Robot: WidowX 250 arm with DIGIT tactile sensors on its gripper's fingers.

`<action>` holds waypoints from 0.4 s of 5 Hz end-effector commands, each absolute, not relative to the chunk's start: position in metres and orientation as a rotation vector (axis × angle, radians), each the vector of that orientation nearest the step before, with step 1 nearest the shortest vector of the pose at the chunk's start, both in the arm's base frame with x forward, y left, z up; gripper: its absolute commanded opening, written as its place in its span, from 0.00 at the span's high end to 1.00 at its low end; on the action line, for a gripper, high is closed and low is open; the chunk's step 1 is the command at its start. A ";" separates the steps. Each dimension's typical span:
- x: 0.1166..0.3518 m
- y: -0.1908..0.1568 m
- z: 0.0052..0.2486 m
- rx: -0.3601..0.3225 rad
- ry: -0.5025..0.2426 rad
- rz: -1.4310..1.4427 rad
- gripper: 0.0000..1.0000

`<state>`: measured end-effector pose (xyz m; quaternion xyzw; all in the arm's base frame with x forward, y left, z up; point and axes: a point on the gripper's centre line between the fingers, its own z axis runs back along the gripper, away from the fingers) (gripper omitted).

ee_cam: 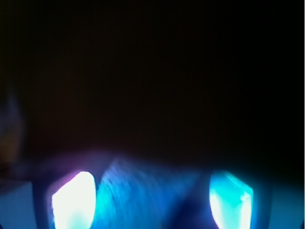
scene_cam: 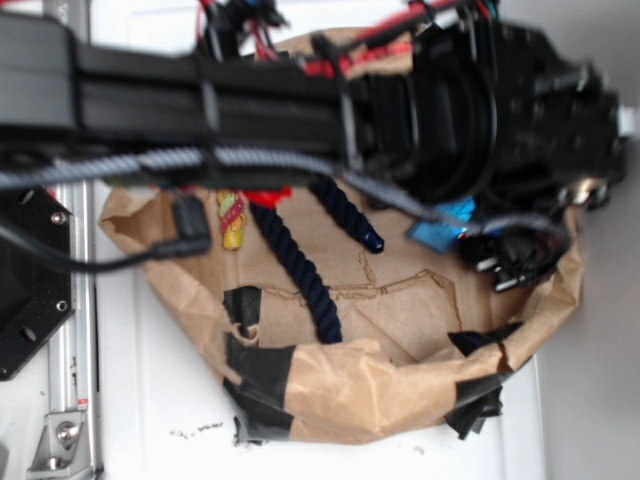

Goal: Grab the blue sponge.

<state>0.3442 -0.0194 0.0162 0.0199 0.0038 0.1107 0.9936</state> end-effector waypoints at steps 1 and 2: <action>0.310 -0.049 0.016 0.078 -0.020 0.160 1.00; 0.288 -0.052 0.054 0.073 -0.056 0.066 1.00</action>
